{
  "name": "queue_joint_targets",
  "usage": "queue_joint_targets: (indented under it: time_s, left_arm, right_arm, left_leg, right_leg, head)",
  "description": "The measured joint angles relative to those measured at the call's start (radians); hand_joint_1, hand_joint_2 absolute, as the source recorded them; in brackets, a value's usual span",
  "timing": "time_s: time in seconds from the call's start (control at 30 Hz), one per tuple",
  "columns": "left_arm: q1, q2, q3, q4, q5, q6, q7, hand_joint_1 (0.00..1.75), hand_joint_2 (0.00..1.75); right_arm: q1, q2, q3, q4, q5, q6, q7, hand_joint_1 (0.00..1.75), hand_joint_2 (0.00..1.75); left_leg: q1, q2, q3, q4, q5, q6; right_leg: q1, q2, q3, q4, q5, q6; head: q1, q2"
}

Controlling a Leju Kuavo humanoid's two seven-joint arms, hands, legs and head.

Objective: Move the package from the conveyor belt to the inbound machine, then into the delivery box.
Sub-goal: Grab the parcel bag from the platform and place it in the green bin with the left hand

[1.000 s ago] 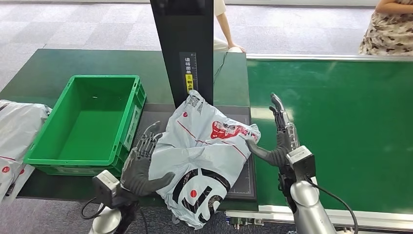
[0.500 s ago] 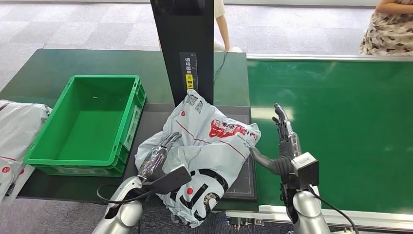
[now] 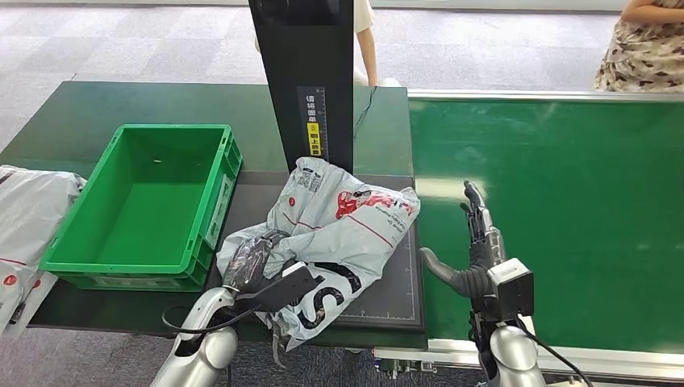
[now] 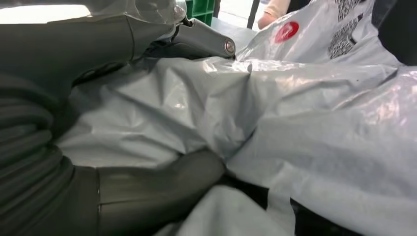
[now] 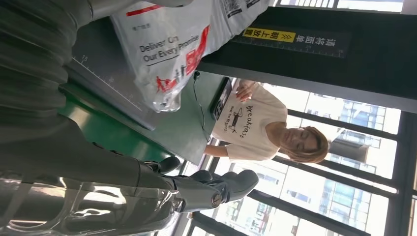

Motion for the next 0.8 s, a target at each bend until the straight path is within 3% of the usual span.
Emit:
queue_joint_targets:
  time_s: [0.2,0.4,0.6,0.7,0.8]
  left_arm:
    - [0.001,-0.002,0.011,-0.001,0.060,0.113,-0.094,1.75,1.75]
    - [0.017,-0.010,0.024,-0.052,0.275,0.159,-0.267,1.75,1.75]
    - [0.036,-0.009,0.039,-0.163,0.298,0.347,-0.438,1.75,1.75]
    - [0.041,-0.005,0.046,-0.205,0.243,0.445,-0.453,1.75,1.75]
    - [0.048,-0.005,0.084,-0.229,0.159,0.483,-0.435,1.75,1.75]
  right_arm:
    - [0.012,0.007,-0.019,-0.014,0.000,0.001,0.000,0.00,1.75]
    - [0.021,0.007,-0.040,-0.025,-0.027,-0.003,-0.005,0.00,1.75]
    - [0.026,0.007,-0.054,-0.035,-0.068,-0.008,-0.010,0.00,1.75]
    - [0.024,0.007,-0.055,-0.036,-0.075,-0.009,-0.006,0.00,1.75]
    - [0.024,0.007,-0.055,-0.035,-0.071,-0.013,-0.004,0.00,1.75]
  left_leg:
    - [0.000,0.000,0.000,0.000,0.000,0.000]
    - [0.000,0.000,-0.001,0.000,0.000,0.000]
    - [0.000,0.000,-0.001,0.000,0.000,0.000]
    - [0.000,0.000,-0.001,0.000,0.000,0.000]
    - [0.000,0.000,0.000,0.000,0.000,0.000]
  right_leg:
    - [0.000,0.000,0.000,0.000,0.000,0.000]
    - [0.000,0.000,0.000,0.000,0.000,0.000]
    - [0.000,0.000,0.000,0.000,0.000,0.000]
    - [0.000,0.000,0.000,0.000,0.000,0.000]
    - [0.000,0.000,0.000,0.000,0.000,0.000]
  head:
    - [0.000,0.000]
    - [0.000,0.000]
    - [0.000,0.000]
    - [0.000,0.000]
    - [0.000,0.000]
